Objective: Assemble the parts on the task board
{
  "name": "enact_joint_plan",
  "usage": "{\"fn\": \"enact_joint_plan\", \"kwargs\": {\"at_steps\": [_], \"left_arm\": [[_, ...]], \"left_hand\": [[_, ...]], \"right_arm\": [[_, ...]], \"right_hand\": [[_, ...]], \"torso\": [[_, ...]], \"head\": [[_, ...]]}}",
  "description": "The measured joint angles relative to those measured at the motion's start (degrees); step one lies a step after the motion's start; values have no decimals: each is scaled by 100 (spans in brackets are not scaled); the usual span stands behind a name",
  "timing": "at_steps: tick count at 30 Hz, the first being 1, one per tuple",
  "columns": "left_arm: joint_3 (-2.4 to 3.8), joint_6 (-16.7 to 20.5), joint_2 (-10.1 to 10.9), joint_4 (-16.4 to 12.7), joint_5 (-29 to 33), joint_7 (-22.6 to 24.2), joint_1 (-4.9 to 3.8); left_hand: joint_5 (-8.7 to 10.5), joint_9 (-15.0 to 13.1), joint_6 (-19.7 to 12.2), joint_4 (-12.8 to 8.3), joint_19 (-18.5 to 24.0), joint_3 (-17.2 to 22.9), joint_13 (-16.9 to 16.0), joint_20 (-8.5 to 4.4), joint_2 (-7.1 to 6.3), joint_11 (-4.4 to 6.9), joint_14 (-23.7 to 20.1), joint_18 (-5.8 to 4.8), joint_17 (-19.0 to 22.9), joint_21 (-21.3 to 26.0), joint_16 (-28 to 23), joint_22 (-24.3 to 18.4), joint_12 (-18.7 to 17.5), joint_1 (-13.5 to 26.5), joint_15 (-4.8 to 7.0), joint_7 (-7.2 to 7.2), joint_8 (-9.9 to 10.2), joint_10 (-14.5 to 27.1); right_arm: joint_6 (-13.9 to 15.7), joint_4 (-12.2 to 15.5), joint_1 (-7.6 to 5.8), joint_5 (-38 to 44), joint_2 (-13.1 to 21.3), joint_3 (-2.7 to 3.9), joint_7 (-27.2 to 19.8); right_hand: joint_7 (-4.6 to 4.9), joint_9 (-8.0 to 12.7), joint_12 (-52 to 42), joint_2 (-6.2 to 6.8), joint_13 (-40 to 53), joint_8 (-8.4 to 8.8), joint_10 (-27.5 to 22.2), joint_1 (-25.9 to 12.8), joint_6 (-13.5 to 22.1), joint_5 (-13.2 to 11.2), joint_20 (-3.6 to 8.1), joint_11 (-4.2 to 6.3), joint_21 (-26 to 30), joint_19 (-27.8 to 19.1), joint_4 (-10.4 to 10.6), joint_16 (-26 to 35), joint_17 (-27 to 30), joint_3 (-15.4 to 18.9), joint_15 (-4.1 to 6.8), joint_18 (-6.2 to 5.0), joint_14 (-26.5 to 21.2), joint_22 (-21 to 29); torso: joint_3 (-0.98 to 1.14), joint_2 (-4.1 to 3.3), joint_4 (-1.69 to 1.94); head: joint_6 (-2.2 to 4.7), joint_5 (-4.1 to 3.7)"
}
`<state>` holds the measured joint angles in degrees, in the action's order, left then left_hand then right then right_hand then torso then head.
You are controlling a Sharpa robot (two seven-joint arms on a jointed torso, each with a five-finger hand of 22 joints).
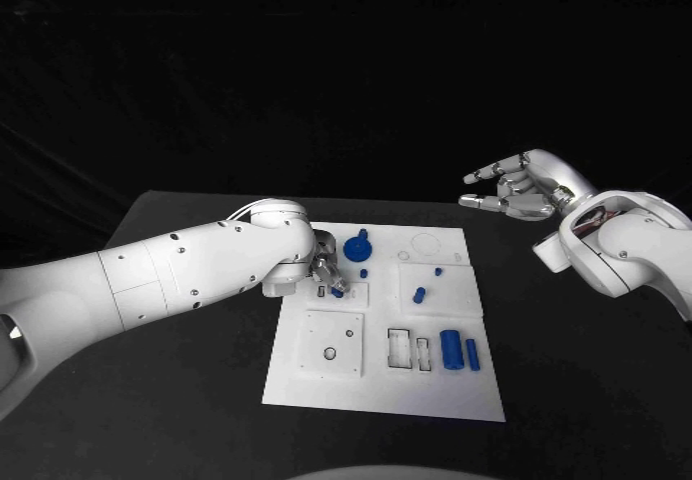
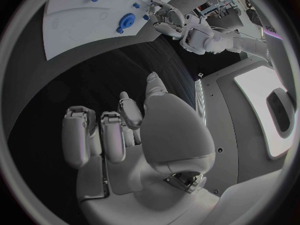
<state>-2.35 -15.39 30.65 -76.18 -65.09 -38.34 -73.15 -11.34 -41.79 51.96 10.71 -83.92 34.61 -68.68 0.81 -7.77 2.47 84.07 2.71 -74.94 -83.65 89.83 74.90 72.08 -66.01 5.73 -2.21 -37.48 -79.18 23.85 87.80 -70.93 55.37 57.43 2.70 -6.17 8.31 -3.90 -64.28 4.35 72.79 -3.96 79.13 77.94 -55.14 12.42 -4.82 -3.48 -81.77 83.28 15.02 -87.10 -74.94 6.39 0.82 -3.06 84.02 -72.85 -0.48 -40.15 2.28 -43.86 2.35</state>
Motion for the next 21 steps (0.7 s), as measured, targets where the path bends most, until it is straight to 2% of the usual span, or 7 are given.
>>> {"fn": "enact_joint_plan", "kwargs": {"at_steps": [4,6,8,17,21], "left_arm": [[5,-40,-22,39,11,0,-2],[6,-63,-35,62,16,0,-4],[8,-83,-46,82,20,0,-6],[8,-148,-80,149,19,0,-6],[8,-163,-90,170,19,2,-5]], "left_hand": [[10,-1,9,-204,0,107,-37,0,26,8,0,0,0,-14,0,5,38,204,0,6,-8,-10],[11,-3,58,-236,-2,96,-50,-3,-1,26,0,0,0,-22,0,5,46,252,0,39,24,-45],[11,-2,82,-236,-21,96,-74,-21,50,30,0,0,1,-24,0,5,55,322,0,39,26,-48],[11,5,222,-146,-10,-58,-130,-33,65,61,0,0,1,-47,0,4,114,499,0,121,27,-79],[11,4,273,-99,0,-105,-144,-42,113,61,0,-1,2,-47,0,4,114,603,0,151,50,-79]], "right_arm": [[-2,3,0,0,4,0,0],[-4,6,0,0,5,0,0],[-6,8,0,0,5,0,0],[-17,16,0,0,14,0,1],[-20,20,0,0,17,0,2]], "right_hand": [[0,0,0,-14,-3,0,0,-14,0,0,0,0,0,0,0,0,0,0,0,0,0,1],[0,0,0,-14,-3,0,0,-14,0,0,0,0,0,0,0,0,0,0,0,0,0,1],[0,0,0,-14,-2,0,0,-14,0,0,0,0,0,0,0,0,1,0,0,0,0,1],[0,0,0,-14,-2,0,0,-14,0,0,0,0,0,0,0,0,1,0,0,0,0,1],[0,0,0,-14,-2,0,0,-14,0,0,0,0,0,0,0,0,1,0,0,0,0,1]], "torso": [[2,1,0],[2,1,1],[1,2,2],[4,2,3],[4,3,4]], "head": [[-15,-4],[-19,-5],[-23,-7],[-41,-19],[-44,-21]]}}
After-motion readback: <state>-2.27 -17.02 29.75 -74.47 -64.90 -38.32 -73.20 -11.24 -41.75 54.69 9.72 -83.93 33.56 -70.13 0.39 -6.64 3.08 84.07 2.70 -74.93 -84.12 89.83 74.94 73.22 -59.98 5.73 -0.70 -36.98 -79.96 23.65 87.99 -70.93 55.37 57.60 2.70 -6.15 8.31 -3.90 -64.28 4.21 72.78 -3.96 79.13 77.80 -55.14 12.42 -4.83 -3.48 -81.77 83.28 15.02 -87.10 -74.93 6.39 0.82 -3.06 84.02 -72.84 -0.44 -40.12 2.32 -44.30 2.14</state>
